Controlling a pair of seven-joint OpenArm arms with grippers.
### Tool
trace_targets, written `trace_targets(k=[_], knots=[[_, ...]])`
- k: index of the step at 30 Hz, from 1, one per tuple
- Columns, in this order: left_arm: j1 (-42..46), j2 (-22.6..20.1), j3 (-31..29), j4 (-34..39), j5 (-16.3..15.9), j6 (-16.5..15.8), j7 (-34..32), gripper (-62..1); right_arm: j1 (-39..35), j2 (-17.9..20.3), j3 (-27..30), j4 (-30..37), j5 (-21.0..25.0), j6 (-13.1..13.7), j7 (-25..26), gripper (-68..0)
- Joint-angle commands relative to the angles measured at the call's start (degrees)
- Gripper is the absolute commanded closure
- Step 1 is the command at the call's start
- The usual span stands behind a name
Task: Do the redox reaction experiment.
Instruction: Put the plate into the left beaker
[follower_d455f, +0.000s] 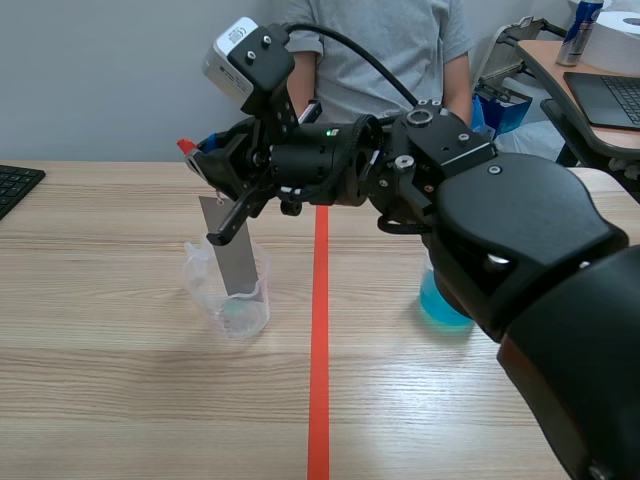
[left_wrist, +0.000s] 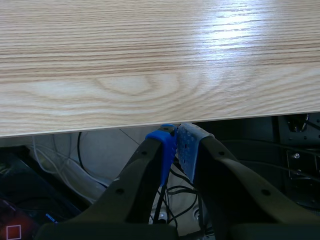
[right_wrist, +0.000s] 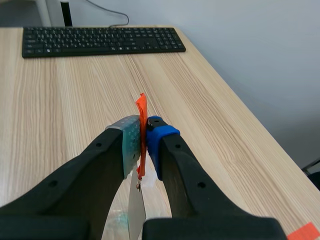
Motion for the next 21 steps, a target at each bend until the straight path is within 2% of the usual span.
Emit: trace_targets(k=[1,7,19,21], knots=[[-0.2,-0.2,0.3,0.3,-0.2,-0.1,-0.5,-5.7,1.7,-0.3,-0.5,0.3,-0.5,0.0,2.3,-1.5],[-0.2,-0.2,0.3,0.3,-0.2,-0.1,-0.5,-5.8,1.6,-0.3,-2.3,-1.7,-3.4,-0.5,5.6,-1.5],[-0.2,-0.2,0.3,0.3,-0.2,-0.1,-0.5,-5.8,1.6,0.0,-2.6,-3.4,-8.8,-0.4,7.6,-1.6],[-0.2,-0.2,0.3,0.3,-0.2,-0.1,-0.5,-5.8,1.5,0.0,-2.6,-3.4,-8.8,-0.2,7.6,-5.6]])
